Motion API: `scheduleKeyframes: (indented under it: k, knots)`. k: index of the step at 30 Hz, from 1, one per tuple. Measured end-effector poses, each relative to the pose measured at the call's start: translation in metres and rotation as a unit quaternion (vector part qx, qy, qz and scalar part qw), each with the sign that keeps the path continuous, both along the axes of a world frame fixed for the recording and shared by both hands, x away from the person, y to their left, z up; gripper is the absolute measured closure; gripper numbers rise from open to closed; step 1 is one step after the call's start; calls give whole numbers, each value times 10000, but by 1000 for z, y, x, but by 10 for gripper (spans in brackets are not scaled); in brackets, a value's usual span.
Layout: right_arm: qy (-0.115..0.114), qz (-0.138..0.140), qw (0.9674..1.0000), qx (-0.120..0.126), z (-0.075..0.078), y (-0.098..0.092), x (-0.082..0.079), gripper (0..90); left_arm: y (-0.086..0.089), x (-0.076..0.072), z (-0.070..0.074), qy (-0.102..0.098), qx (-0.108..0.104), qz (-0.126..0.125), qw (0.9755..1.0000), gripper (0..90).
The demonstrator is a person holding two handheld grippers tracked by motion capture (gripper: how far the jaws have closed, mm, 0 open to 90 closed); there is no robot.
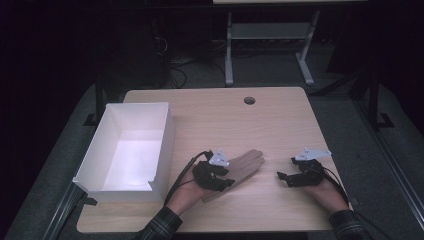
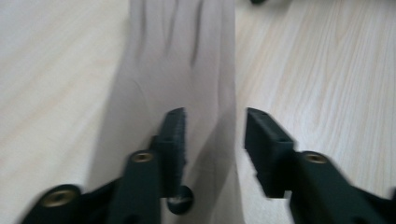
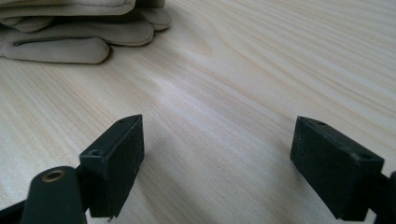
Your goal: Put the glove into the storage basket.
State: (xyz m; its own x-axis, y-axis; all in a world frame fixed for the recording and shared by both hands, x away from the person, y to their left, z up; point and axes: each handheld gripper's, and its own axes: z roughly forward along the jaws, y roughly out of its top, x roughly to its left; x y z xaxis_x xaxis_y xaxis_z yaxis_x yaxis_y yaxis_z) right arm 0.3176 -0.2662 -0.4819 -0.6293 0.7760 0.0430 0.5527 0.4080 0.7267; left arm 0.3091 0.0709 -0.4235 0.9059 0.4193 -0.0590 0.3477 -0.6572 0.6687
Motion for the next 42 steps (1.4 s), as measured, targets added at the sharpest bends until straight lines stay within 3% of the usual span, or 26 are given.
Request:
scheduleKeyframes:
  k: [3, 8, 17, 20, 23, 28, 34, 37, 42]
  knots:
    - [5, -18, 10000, 2, 0, 0, 0, 170, -2, 10, 1, -55, 34, 45, 10000, 381]
    - [-3, -26, 10000, -6, 0, 1, 1, 169, -9, 26, -12, 57, 11, 67, 10000, 174]
    - [-3, -28, 10000, -5, 0, 1, 0, 169, -21, 27, -31, 78, 361, 46, 9993, 138]
    - [0, -29, 10000, -3, 0, 1, 0, 169, -25, 22, -37, -149, 620, 27, 9980, 139]
    - [1, -33, 10000, -3, 0, 1, 0, 169, -27, 20, -38, -202, 645, 63, 9977, 143]
    - [0, -34, 10000, -3, 0, 1, 0, 169, -25, 19, -36, -178, 632, 56, 9978, 230]
    - [-1, -46, 10000, -5, 0, 1, 0, 169, -22, 19, -32, -231, 645, 79, 9976, 525]
    - [-9, -57, 10000, -5, 0, 1, 0, 169, -22, 20, -31, -222, 667, 107, 9975, 613]
    - [-15, -65, 10000, 1, 0, 2, 0, 169, -21, 21, -28, -147, 663, 179, 9975, 670]
